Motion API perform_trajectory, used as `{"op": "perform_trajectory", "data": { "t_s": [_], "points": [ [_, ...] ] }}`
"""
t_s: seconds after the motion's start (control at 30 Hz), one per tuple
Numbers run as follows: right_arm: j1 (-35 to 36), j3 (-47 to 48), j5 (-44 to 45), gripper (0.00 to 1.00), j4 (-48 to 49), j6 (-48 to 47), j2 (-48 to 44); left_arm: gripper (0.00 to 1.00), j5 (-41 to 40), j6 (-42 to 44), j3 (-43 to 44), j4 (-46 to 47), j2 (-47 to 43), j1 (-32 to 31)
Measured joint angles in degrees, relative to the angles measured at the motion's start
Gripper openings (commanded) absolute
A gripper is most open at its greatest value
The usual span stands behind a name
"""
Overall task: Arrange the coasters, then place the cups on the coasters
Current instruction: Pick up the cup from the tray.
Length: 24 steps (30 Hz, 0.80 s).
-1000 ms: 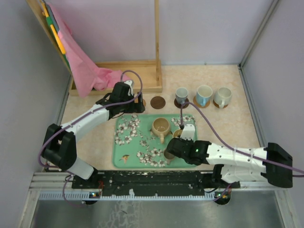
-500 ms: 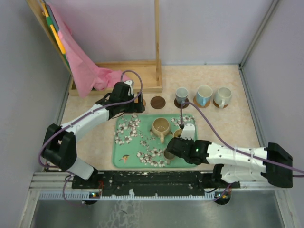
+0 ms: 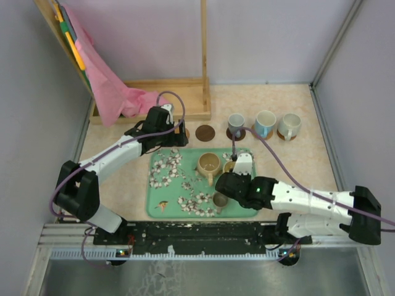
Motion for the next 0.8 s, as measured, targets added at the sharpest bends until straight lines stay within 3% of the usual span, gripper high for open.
{"op": "perform_trajectory", "data": {
  "t_s": [0.27, 0.8],
  "points": [
    [-1.05, 5.42, 2.56, 0.0, -1.09, -4.28, -0.31, 1.0, -1.51, -0.61, 0.0, -0.46, 0.0, 0.57],
    [-13.68, 14.21, 0.61, 0.0, 8.48, -20.28, 5.33, 1.0, -2.89, -1.11, -0.2, -1.31, -2.16, 2.8]
  ]
}}
